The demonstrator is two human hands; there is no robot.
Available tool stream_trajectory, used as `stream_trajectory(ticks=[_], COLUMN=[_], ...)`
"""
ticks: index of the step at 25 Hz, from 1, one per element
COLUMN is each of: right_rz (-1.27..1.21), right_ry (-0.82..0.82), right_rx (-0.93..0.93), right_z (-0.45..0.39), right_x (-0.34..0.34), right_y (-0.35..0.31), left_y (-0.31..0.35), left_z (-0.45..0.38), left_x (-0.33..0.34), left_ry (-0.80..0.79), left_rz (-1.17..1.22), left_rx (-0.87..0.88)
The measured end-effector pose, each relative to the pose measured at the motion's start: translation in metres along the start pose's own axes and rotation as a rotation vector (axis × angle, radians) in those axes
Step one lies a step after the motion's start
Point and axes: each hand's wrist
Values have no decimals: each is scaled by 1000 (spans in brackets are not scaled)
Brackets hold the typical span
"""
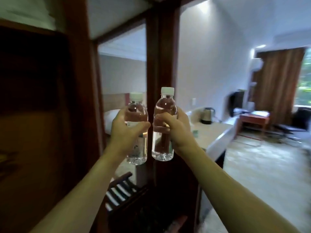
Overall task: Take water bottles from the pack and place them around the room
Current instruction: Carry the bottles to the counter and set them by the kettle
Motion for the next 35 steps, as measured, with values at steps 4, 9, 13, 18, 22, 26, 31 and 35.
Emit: stream_trajectory(ticks=[4,9,13,18,22,26,31,35], right_rz=[134,294,367,450,480,495,529,526], right_ry=[187,356,459,534,591,646,708,672], right_rx=[-43,-145,-171,-188,-196,-204,-217,-192], right_z=[-25,-48,-52,-58,-68,-81,-122,-171], right_x=[-119,-235,-282,-296,-305,-333,-403,-483], right_y=[-33,-69,-79,-72,-58,-38,-24,-22], left_y=[-9,-20,-28,-54,-85,-113,-146,-168], left_z=[19,40,48,37,19,19,38,43], left_x=[124,243,299,327,345,388,475,556], left_ry=[-175,-329,-451,-564,-612,-655,-671,-657], left_rz=[157,314,395,432,463,478,489,460], left_rx=[-51,-98,-148,-111,-157,-193,-174,-185])
Point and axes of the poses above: each hand's wrist, its own z-axis away from the middle knuckle, its own x-axis out of the palm, y = z × x, and after that the axes turned 11 degrees about y, right-handed
